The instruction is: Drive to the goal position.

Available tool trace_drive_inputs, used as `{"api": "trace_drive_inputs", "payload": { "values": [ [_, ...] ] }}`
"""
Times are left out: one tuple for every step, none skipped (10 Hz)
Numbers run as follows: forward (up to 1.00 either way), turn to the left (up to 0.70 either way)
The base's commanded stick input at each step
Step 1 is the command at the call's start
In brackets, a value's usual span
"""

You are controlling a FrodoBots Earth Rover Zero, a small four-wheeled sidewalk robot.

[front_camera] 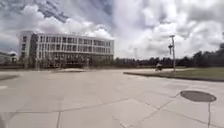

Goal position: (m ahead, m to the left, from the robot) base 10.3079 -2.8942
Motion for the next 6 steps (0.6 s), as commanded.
{"api": "trace_drive_inputs", "payload": {
  "values": [
    [0.70, 0.03],
    [0.70, 0.00],
    [0.70, 0.00],
    [0.70, 0.00],
    [0.70, 0.00],
    [0.70, 0.00]
  ]
}}
